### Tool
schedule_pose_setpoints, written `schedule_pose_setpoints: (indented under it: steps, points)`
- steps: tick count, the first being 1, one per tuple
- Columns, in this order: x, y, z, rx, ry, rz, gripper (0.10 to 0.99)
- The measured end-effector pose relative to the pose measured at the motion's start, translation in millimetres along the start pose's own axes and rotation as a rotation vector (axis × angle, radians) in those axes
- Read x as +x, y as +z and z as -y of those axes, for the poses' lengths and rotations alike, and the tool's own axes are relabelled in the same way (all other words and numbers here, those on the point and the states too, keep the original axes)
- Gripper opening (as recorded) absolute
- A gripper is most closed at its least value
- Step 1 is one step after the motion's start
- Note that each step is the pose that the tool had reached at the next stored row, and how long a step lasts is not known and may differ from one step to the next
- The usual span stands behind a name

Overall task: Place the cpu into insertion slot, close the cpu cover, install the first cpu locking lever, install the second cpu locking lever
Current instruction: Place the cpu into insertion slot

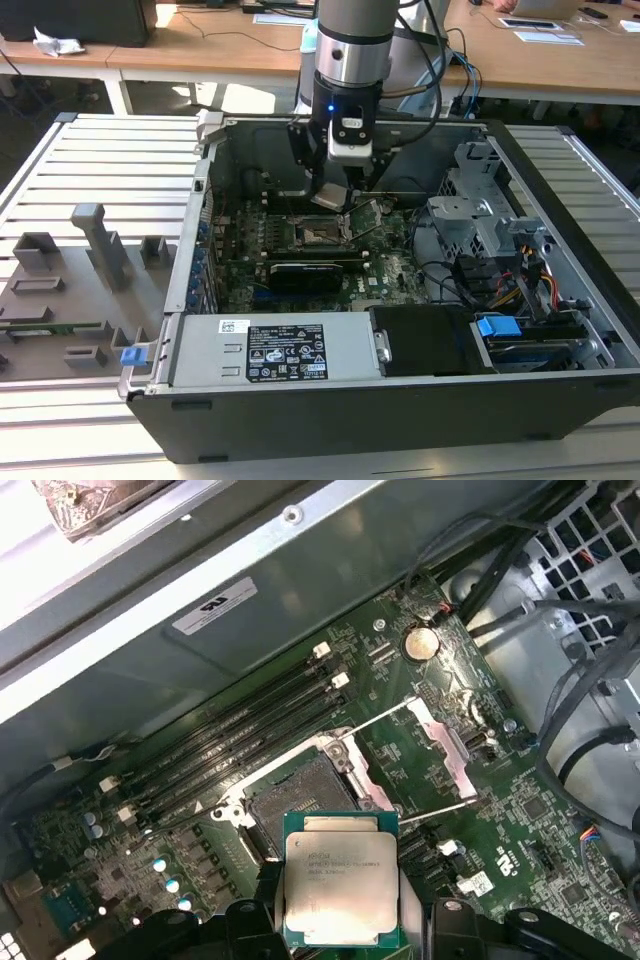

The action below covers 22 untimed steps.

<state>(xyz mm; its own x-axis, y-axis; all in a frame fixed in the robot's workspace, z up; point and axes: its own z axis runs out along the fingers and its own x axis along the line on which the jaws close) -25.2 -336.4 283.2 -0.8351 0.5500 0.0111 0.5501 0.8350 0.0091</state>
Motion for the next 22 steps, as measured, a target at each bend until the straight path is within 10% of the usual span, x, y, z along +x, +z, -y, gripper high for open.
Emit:
schedule_pose_setpoints:
  steps: [22]
  points:
    - [-0.4, 0.5, -0.2, 0.010, 0.332, 0.0121, 0.541]
